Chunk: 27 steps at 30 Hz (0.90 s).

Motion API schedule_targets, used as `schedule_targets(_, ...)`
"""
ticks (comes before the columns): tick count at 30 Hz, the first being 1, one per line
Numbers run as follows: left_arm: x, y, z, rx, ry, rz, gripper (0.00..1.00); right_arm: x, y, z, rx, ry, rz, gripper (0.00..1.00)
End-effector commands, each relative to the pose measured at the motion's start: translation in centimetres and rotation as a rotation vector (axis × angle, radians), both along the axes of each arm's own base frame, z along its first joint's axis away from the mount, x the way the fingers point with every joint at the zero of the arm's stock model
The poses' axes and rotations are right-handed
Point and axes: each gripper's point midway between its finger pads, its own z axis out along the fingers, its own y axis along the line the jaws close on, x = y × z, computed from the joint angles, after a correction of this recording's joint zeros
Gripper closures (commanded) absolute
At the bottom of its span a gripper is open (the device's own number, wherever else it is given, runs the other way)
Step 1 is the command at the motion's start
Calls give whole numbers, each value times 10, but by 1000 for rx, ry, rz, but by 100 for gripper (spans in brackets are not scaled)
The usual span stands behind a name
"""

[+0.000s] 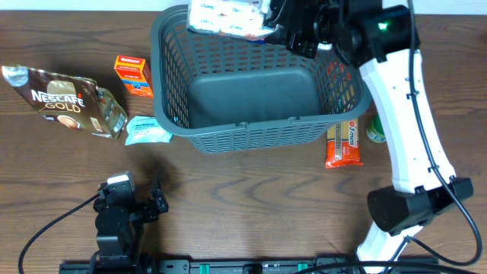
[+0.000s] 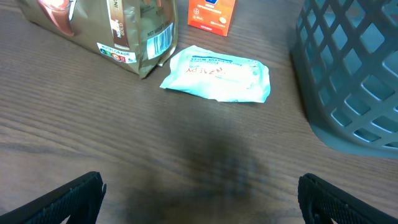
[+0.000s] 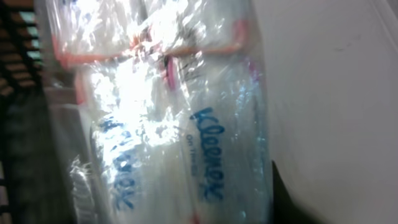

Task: Pack container
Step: 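Carry the tissue pack into the basket and release it, then move the right gripper to the green-lidded jar and grasp it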

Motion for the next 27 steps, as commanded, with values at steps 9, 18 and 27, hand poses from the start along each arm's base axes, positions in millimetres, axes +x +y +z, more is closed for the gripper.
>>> schedule_targets(9, 0, 1, -4, 15, 7, -3, 2, -5, -61, 85, 56, -158, -346, 1)
schedule_targets(18, 0, 1, -4, 15, 7, -3, 1, -3, -222, 90, 260, -7, -983, 1)
schedule_targets(27, 0, 1, -4, 15, 6, -3, 1, 12, -331, -12, 404, 354, -1223, 1)
